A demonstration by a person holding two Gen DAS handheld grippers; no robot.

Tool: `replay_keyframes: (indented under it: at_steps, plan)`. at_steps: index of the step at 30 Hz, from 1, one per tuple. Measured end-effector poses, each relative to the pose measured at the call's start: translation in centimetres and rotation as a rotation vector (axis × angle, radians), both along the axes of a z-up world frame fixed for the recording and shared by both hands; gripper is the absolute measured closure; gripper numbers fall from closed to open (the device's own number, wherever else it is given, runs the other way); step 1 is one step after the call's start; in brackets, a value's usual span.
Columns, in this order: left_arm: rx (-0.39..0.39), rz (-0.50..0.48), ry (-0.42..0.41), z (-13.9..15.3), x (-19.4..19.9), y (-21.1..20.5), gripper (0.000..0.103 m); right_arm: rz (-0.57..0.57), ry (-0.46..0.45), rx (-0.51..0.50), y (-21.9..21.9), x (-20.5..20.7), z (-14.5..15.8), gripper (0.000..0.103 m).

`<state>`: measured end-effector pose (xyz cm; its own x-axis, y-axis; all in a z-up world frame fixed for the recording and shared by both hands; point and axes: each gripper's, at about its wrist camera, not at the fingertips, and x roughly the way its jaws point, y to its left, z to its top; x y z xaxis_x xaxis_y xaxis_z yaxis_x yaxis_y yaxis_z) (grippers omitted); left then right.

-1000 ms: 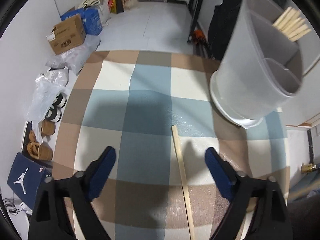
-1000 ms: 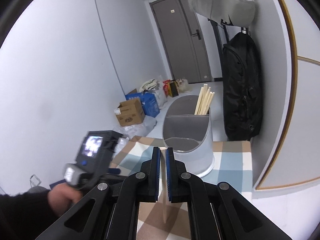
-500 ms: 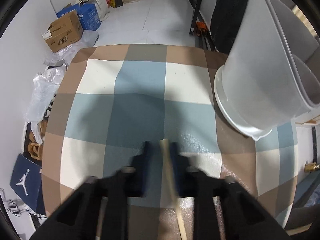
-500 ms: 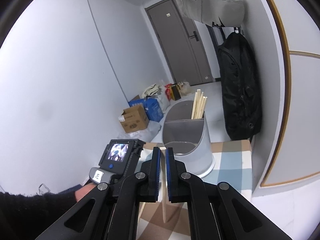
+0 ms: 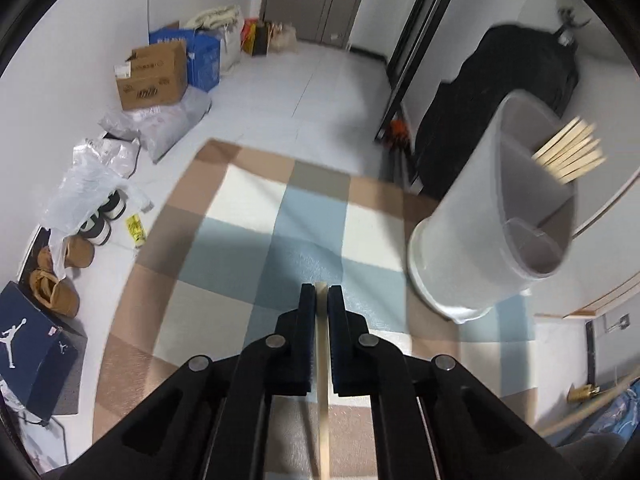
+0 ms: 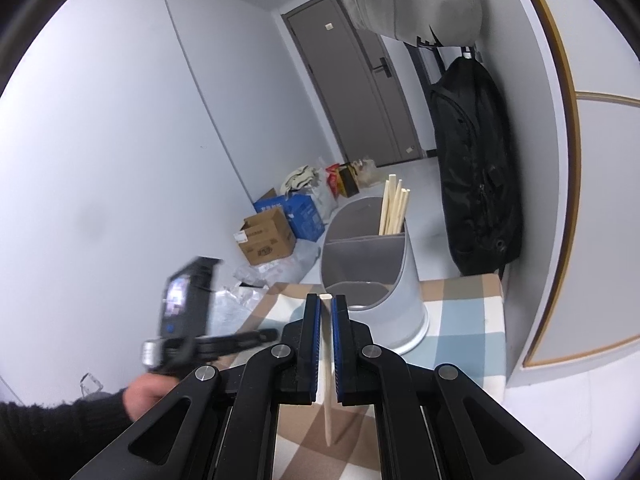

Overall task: Organize utensils
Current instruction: 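Raise both held chopsticks upright above the white holder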

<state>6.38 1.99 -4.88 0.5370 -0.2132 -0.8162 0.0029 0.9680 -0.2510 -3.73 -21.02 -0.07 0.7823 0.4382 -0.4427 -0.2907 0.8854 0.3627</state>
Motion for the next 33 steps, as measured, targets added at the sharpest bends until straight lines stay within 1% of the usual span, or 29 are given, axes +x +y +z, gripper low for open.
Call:
replay_keyframes:
  at_steps: [3,7,9,11,14,19,22,27,30,33]
  plan:
    - [0.000,-0.012,-0.059,1.6,-0.6,-0.1,0.101,-0.005,0.001,-0.001,0.2,0.0,0.0,0.098]
    - [0.014,-0.056,-0.155,4.0,-1.8,-0.3,0.101,-0.008,0.004,-0.016,0.6,0.1,-0.1,0.098]
    - [0.020,-0.078,-0.196,4.5,-2.1,0.4,0.101,-0.007,0.006,-0.027,0.9,0.2,-0.2,0.098]
    - [0.022,-0.099,-0.238,5.5,-3.0,0.1,0.101,-0.004,0.008,-0.043,1.4,0.2,-0.4,0.098]
    - [0.014,-0.122,-0.280,6.2,-3.7,0.5,0.101,-0.007,0.005,-0.069,1.9,0.2,-0.5,0.098]
    - [0.002,-0.146,-0.312,7.3,-4.9,0.7,0.101,-0.030,0.010,-0.084,2.2,0.2,-0.6,0.098]
    - [0.000,-0.147,-0.324,8.0,-5.3,0.7,0.101,-0.033,-0.002,-0.090,2.4,0.0,-0.1,0.098]
    - [0.010,-0.165,-0.345,9.7,-5.7,0.6,0.101,-0.031,-0.051,-0.103,2.8,-0.3,2.0,0.098]
    - [-0.001,-0.190,-0.390,11.7,-6.1,0.4,0.101,-0.038,-0.069,-0.106,2.7,-0.4,3.3,0.098]
    - [-0.010,-0.199,-0.409,13.2,-6.1,0.1,0.101,-0.042,-0.074,-0.096,2.5,-0.1,4.6,0.098]
